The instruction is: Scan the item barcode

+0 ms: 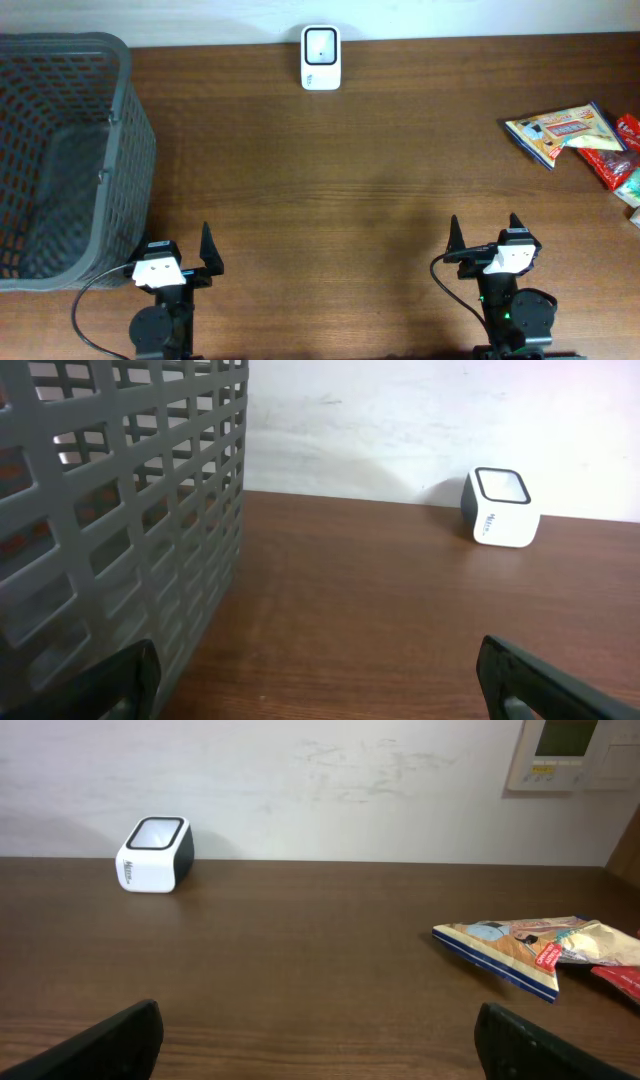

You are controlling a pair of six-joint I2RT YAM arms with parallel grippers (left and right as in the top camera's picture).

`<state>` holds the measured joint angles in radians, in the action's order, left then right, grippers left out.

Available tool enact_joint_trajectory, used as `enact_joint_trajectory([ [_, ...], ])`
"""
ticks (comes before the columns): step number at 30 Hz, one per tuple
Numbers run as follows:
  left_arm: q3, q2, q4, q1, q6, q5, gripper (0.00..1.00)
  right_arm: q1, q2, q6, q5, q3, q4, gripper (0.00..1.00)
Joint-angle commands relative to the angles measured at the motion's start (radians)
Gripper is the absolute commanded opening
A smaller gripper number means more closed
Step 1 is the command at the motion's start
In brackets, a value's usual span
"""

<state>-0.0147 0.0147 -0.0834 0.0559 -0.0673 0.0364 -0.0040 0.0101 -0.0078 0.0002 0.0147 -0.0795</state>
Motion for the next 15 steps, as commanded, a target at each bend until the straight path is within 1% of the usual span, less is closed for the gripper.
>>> enact_joint_trajectory([
  [1,0.006,-0.01,-0.004,-0.008,0.017,-0.02,0.99,-0.003,-0.007,0.0,0.008,-0.009,-0.002,0.98],
  [5,0.006,-0.01,-0.004,-0.042,0.065,-0.023,0.99,-0.003,-0.007,0.0,0.008,-0.009,-0.002,0.98],
  [15,0.006,-0.01,-0.004,-0.044,0.084,-0.023,0.99,-0.003,-0.007,0.0,0.008,-0.009,-0.002,0.98],
])
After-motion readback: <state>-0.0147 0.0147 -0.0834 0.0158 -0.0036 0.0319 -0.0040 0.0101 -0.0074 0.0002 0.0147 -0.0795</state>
